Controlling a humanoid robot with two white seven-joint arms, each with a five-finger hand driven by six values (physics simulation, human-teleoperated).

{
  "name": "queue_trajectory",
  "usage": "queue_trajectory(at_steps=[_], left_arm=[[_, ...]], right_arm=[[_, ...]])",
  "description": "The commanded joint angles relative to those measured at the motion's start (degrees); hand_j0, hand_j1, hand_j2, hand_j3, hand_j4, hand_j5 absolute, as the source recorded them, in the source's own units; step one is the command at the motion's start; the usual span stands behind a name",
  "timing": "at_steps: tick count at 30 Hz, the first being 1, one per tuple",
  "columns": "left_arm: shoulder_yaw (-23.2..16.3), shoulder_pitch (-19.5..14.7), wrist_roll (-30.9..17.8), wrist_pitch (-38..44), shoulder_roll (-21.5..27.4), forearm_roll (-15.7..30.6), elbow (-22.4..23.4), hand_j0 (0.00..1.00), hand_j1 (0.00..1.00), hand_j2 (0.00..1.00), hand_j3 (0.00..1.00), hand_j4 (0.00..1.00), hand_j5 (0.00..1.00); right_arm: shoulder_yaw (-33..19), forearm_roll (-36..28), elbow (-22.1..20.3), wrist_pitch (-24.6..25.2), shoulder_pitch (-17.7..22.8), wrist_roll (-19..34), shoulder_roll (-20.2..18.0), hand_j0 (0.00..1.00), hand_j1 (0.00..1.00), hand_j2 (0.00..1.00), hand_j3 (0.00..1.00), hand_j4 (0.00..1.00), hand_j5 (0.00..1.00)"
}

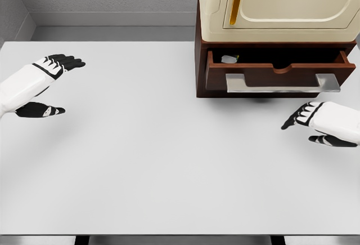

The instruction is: Put the switch into the drawer with left arm, and close the drawer with right arm

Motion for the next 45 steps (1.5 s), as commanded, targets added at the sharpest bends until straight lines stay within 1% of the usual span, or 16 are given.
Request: queue_trajectory(at_steps=[1, 2, 6, 7, 15, 19, 25, 28, 30, 33, 37, 39, 40, 41, 42, 45], left_arm=[[0.0, 0.0, 0.0, 0.2, 0.0, 0.4, 0.0, 1.0, 1.0, 1.0, 1.0, 1.0, 1.0], [0.0, 0.0, 0.0, 0.2, 0.0, 0.4, 0.0, 1.0, 1.0, 1.0, 1.0, 1.0, 1.0], [0.0, 0.0, 0.0, 0.2, 0.0, 0.4, 0.0, 1.0, 1.0, 1.0, 1.0, 1.0, 1.0], [0.0, 0.0, 0.0, 0.2, 0.0, 0.4, 0.0, 1.0, 1.0, 1.0, 1.0, 1.0, 1.0], [0.0, 0.0, 0.0, 0.2, 0.0, 0.4, 0.2, 1.0, 1.0, 1.0, 1.0, 1.0, 1.0], [0.0, 0.0, 0.0, 0.2, 0.0, 0.4, 0.2, 1.0, 1.0, 1.0, 1.0, 1.0, 1.0], [0.0, 0.0, 0.0, 0.2, 0.0, 0.4, 0.2, 1.0, 1.0, 1.0, 1.0, 1.0, 1.0], [0.0, 0.0, 0.0, 0.2, 0.0, 0.4, 0.2, 1.0, 1.0, 1.0, 1.0, 1.0, 1.0], [0.0, 0.0, 0.0, 0.2, 0.0, 0.4, 0.2, 1.0, 1.0, 1.0, 1.0, 1.0, 1.0], [0.0, 0.0, 0.0, 0.2, 0.0, 0.4, 0.2, 1.0, 1.0, 1.0, 1.0, 1.0, 1.0], [0.0, 0.0, 0.0, 0.2, 0.0, 0.4, 0.2, 1.0, 1.0, 1.0, 1.0, 1.0, 1.0], [0.0, 0.0, 0.0, 0.2, 0.0, 0.4, 0.2, 1.0, 1.0, 1.0, 1.0, 1.0, 1.0], [0.0, 0.0, 0.0, 0.2, 0.0, 0.4, 0.2, 1.0, 1.0, 1.0, 1.0, 1.0, 1.0], [0.0, 0.0, 0.0, 0.2, 0.0, 0.4, 0.2, 1.0, 1.0, 1.0, 1.0, 1.0, 1.0], [0.0, 0.0, 0.0, 0.2, 0.0, 0.4, 0.2, 1.0, 1.0, 1.0, 1.0, 1.0, 1.0], [0.0, 0.0, 0.0, 0.2, 0.0, 0.4, 0.2, 1.0, 1.0, 1.0, 1.0, 1.0, 1.0]], right_arm=[[-1.6, -0.4, -1.1, 0.1, 0.1, 0.1, -0.4, 0.69, 0.69, 0.69, 0.69, 0.69, 0.69], [-2.6, -0.4, -1.4, 0.1, 0.7, 0.1, -0.5, 0.69, 0.69, 0.69, 0.69, 0.69, 0.69], [-3.5, -0.4, -1.9, 0.1, 0.7, 0.2, -1.1, 0.7, 0.7, 0.7, 0.7, 0.7, 0.7], [-4.6, -0.4, -1.9, 0.1, 0.7, 0.2, -1.0, 0.7, 0.7, 0.7, 0.7, 0.7, 0.7], [-4.9, -0.2, -1.9, 0.1, 0.0, 0.3, -0.5, 0.7, 0.7, 0.7, 0.7, 0.7, 0.7], [-4.8, 0.6, -1.1, 0.1, -0.3, 0.3, 0.0, 0.71, 0.71, 0.71, 0.71, 0.71, 0.71], [-4.7, 1.0, 2.3, 0.1, -0.9, 0.3, 0.3, 0.73, 0.73, 0.73, 0.73, 0.73, 0.73], [-4.7, 1.0, 1.9, 0.1, -1.2, 0.4, 0.0, 0.73, 0.73, 0.73, 0.73, 0.73, 0.73], [-4.8, 0.8, 0.9, 0.1, -1.2, 0.4, -0.4, 0.73, 0.73, 0.73, 0.73, 0.73, 0.73], [-4.8, 0.8, -0.8, 0.1, -1.1, 0.4, 0.1, 0.73, 0.73, 0.73, 0.73, 0.73, 0.73], [-4.8, 0.9, -0.7, 0.1, -1.3, 0.3, 0.2, 0.72, 0.72, 0.72, 0.72, 0.72, 0.72], [-4.8, 1.2, -0.3, 0.1, -1.3, 0.3, 1.5, 0.72, 0.72, 0.72, 0.72, 0.72, 0.72], [-4.7, 1.5, -0.3, 0.1, -1.9, 0.3, 1.6, 0.72, 0.72, 0.72, 0.72, 0.72, 0.72], [-4.4, 1.8, 0.9, 0.1, -3.4, 0.3, 3.1, 0.72, 0.72, 0.72, 0.72, 0.72, 0.72], [-4.2, 2.1, 1.7, 0.1, -4.4, 0.4, 3.8, 0.72, 0.72, 0.72, 0.72, 0.72, 0.72], [-4.0, 2.5, 3.5, 0.1, -5.4, 0.8, 4.1, 0.73, 0.73, 0.73, 0.73, 0.73, 0.73]])
